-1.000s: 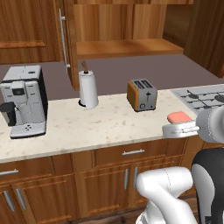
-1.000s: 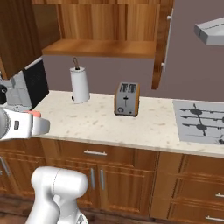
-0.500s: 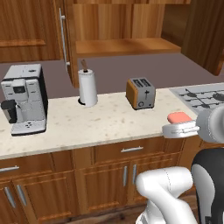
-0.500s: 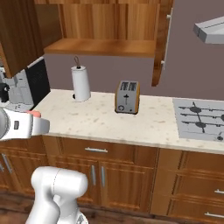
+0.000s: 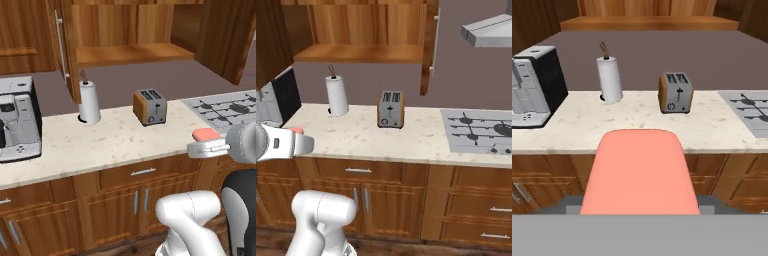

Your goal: Locate and retrieve the bar soap and bar soap from the cabinet. Place them next to the sink.

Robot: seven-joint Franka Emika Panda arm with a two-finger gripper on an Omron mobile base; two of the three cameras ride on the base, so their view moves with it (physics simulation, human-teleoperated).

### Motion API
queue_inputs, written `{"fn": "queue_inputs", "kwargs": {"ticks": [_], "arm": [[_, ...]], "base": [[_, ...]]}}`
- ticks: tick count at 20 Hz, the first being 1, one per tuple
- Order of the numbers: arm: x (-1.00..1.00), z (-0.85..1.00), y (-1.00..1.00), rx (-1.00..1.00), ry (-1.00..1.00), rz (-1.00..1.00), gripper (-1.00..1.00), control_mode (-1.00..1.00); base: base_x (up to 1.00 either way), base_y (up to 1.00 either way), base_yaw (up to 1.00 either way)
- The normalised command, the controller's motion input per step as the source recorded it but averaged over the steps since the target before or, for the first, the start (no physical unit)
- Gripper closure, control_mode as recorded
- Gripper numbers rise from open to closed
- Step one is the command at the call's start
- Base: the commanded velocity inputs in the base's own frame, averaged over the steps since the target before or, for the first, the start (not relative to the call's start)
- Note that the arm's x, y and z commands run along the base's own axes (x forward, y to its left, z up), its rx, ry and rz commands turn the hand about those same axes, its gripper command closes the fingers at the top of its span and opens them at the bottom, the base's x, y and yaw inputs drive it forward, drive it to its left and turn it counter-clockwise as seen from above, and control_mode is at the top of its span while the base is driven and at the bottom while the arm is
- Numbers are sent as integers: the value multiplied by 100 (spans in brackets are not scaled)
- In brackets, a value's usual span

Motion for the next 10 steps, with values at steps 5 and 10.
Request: {"fn": "queue_inputs", "kwargs": {"ticks": [5,10], "arm": [[0,0,0,0,0,0,100,100],[0,0,0,0,0,0,100,100]], "base": [[0,0,-47],[0,0,-48]]}}
